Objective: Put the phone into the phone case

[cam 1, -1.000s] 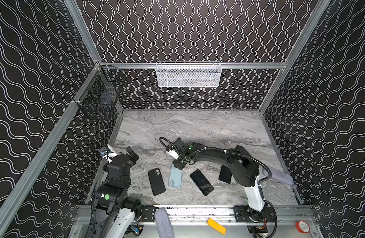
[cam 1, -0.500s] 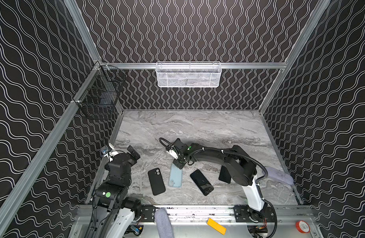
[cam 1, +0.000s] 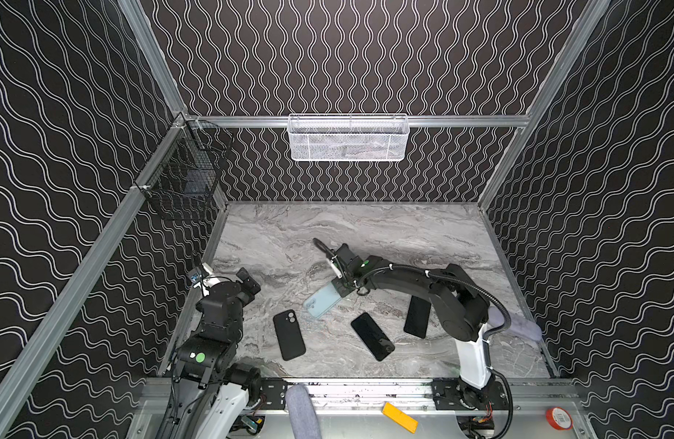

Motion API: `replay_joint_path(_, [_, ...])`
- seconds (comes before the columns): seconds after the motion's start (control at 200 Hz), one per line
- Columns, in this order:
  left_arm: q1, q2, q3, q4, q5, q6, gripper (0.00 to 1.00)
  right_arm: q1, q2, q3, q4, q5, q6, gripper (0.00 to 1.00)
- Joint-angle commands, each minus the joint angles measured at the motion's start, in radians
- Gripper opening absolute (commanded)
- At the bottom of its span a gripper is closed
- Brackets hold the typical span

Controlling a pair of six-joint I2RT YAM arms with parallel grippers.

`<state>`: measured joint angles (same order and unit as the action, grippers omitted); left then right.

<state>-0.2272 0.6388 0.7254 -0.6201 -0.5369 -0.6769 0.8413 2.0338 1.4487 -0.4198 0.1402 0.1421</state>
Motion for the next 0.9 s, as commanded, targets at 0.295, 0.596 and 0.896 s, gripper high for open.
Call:
replay_joint_path(0.295, [0.001,-0.001,-0.006,0.047,0.049,0.01,0.95,-0.018,-0.057,-0.047,-0.079,0.02,0.475,0.1])
replay_joint_path(0.596, [-0.025,0.018,-0.001,0.062,0.06,0.017,0.95,-0.005,-0.114,-0.104,0.005,0.038,0.453,0.43])
replay_joint_path(0.896, [-0.027,0.004,-0.004,0.048,0.058,0.01,0.95,-0.035,0.02,0.119,-0.091,-0.028,0.265,0.79])
